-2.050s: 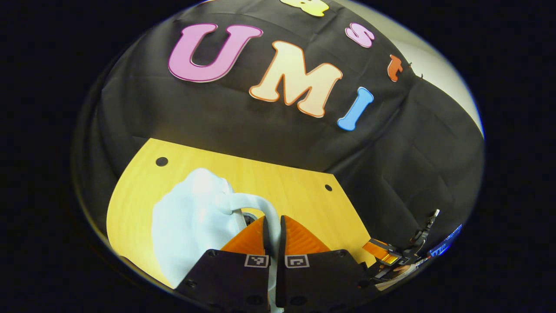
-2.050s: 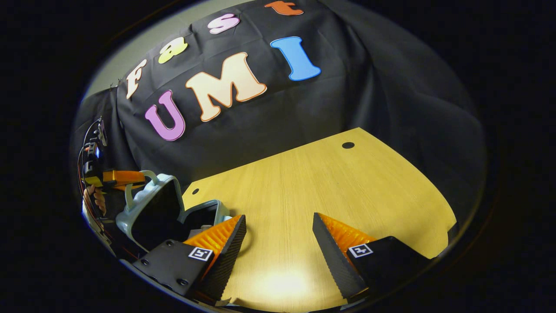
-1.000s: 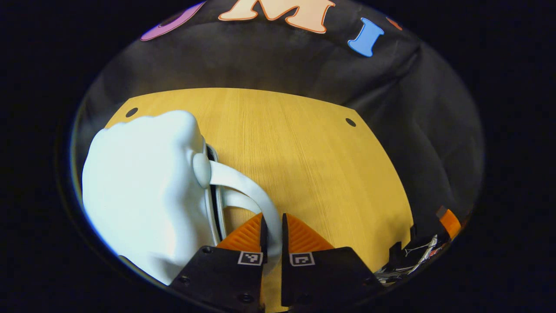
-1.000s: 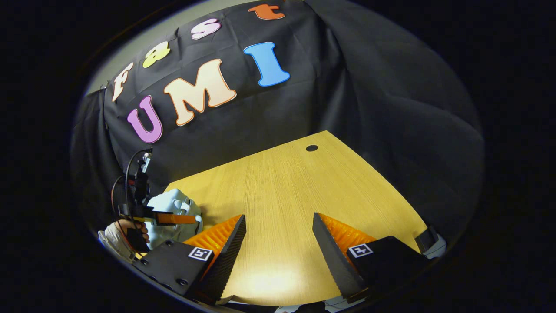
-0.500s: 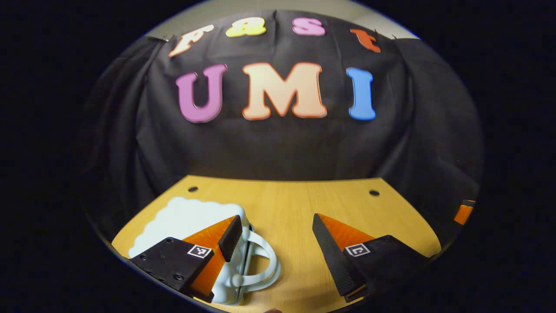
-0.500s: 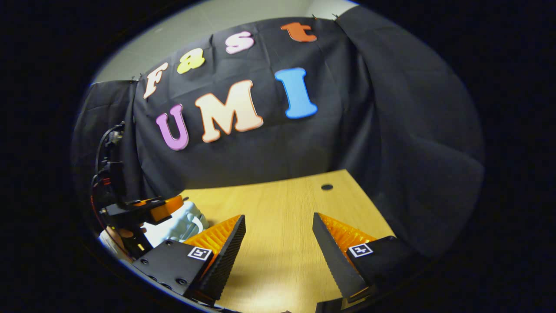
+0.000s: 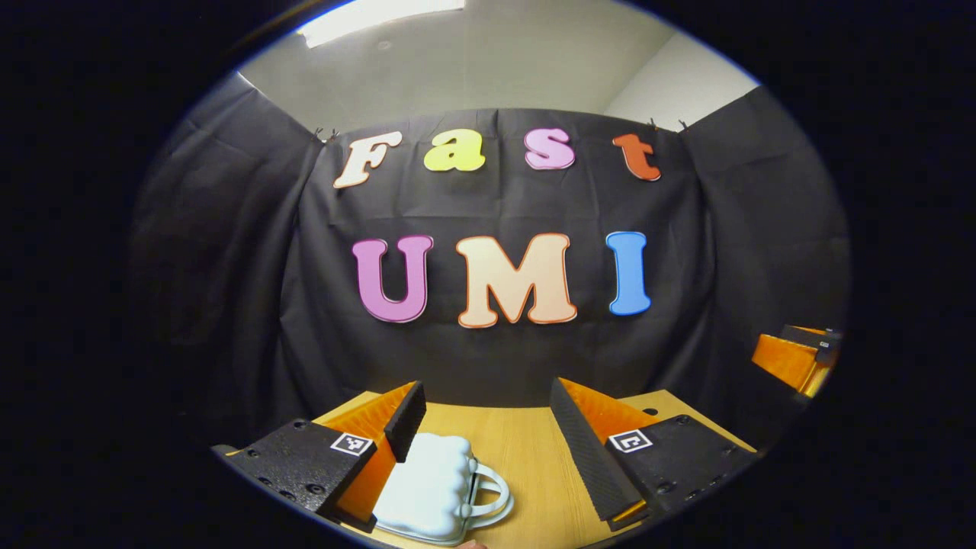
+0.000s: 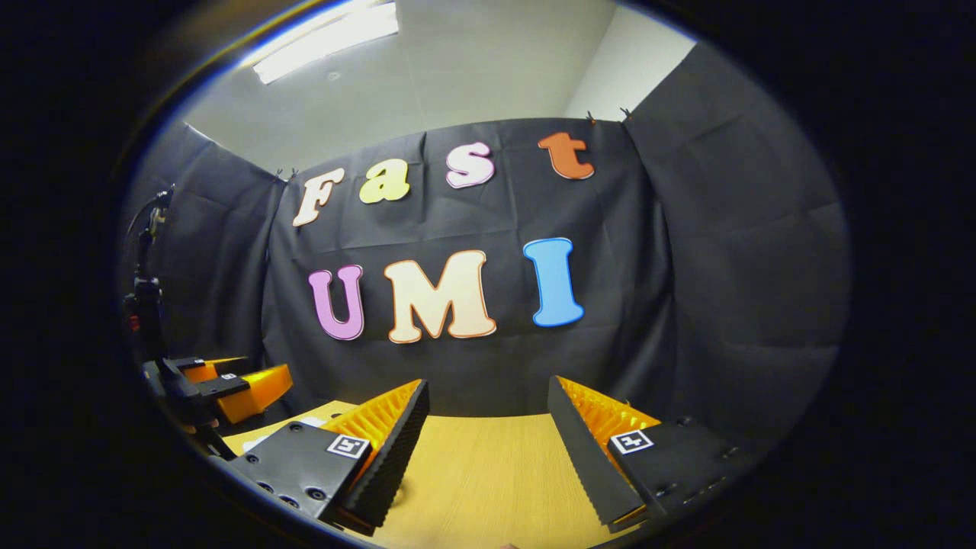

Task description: First open the suitcase, pack the skin care products into it, and then close the suitcase.

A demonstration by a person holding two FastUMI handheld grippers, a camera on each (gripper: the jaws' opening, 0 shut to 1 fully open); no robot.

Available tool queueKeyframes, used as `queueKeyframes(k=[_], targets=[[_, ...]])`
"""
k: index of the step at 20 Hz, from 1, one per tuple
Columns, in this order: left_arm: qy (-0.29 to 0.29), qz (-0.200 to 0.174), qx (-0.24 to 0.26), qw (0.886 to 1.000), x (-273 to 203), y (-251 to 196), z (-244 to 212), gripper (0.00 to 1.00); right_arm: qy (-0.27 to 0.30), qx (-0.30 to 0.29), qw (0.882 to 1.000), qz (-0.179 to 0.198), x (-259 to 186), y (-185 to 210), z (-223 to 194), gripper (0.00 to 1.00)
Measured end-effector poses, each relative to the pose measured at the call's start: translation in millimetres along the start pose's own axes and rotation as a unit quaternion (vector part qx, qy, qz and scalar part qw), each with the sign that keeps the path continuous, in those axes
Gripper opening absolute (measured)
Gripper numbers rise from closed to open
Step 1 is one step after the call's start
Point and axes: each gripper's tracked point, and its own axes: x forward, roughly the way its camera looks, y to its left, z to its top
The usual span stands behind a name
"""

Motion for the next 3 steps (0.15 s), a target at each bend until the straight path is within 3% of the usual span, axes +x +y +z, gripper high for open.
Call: queueKeyframes(k=[3], targets=[[-0.006,-0.027,-0.007,1.000,-3,1,1,0.96,-0.002,0.002,1.000,-0.003,-8,16,4,0.98]])
